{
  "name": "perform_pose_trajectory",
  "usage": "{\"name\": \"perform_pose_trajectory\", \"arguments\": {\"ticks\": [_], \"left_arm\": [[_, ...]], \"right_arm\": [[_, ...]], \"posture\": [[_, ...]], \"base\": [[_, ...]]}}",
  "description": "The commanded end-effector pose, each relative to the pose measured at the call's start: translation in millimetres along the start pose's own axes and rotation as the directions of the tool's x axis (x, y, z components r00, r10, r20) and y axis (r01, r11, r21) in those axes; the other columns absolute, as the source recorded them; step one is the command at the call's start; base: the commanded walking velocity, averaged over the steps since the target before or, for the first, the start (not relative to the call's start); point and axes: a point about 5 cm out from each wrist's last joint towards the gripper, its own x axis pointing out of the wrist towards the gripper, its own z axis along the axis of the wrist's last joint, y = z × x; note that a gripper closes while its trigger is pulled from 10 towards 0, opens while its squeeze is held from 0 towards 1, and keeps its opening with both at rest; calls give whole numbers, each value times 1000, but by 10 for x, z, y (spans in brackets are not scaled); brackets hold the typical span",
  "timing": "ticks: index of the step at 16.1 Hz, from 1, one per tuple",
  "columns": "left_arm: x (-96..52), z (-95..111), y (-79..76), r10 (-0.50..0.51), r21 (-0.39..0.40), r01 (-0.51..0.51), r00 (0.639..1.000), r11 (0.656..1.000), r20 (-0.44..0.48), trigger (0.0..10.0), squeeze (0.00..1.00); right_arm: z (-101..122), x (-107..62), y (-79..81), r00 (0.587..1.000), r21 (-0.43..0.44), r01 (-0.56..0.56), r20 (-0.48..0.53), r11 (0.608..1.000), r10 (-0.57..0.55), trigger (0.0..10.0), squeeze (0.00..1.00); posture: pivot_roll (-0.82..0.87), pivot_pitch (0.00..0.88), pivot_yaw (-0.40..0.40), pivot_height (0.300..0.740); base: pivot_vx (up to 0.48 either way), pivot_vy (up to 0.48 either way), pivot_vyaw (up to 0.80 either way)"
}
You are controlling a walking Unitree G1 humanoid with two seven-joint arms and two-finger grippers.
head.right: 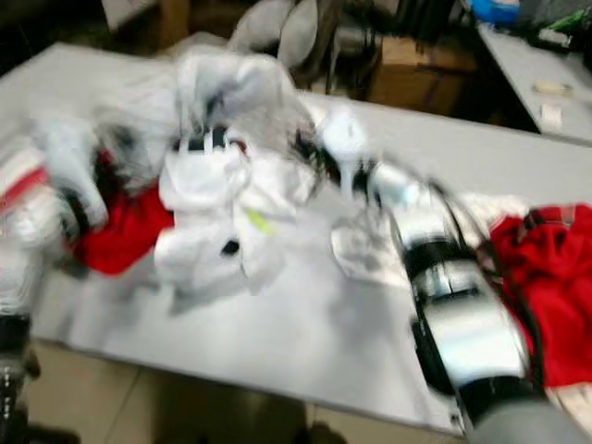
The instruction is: Hang hanger
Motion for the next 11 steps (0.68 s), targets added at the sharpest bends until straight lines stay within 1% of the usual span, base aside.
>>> {"name": "perform_pose_trajectory", "arguments": {"ticks": [1,2,4,5,6,7,8,9,10,11], "left_arm": [[-61,128,-27,-63,25,62,998,998,20,10000,0],[-94,139,-35,-95,8,95,995,995,11,10000,1000],[-203,201,50,-191,68,196,979,978,-73,10000,1000],[-261,251,102,-228,94,237,968,967,-102,10000,1000],[-288,284,139,-236,111,249,965,962,-113,10000,1000],[-404,373,231,-293,162,315,945,935,-144,10000,1000],[-515,436,278,-350,180,376,923,909,-160,10000,1000],[-599,463,303,-389,183,416,906,891,-169,10000,1000],[-745,484,346,-441,185,472,878,862,-184,10000,1000],[-771,500,362,-443,172,471,879,865,-178,10000,1000]], "right_arm": [[290,-22,-45,992,-43,-62,110,997,66,10000,0],[304,-129,-27,987,-22,-111,119,994,112,10000,0],[375,-438,10,963,-10,-251,95,968,250,10000,0],[382,-563,24,952,-23,-300,60,954,301,10000,0],[377,-627,21,946,-29,-321,32,946,322,10000,0],[373,-850,-9,929,-25,-369,-50,929,368,10000,0],[395,-1024,-38,916,-14,-391,-106,920,388,10000,0],[429,-1137,-65,913,0,-390,-128,921,387,10000,0],[535,-1302,-94,926,39,-360,-107,932,362,10000,0],[556,-1330,-107,934,47,-340,-96,939,343,10000,0]], "posture": [[58,0,-34,740],[56,0,-33,740],[51,0,-27,740],[47,0,-21,740],[47,0,-21,740],[47,0,-15,740],[48,0,-13,740],[48,0,-12,740],[48,0,-12,740],[47,0,-12,740]], "base": [[0,0,0],[0,0,0],[0,0,0],[0,0,0],[0,0,0],[0,0,0],[0,0,0],[0,0,0],[0,0,0],[0,0,0]]}}
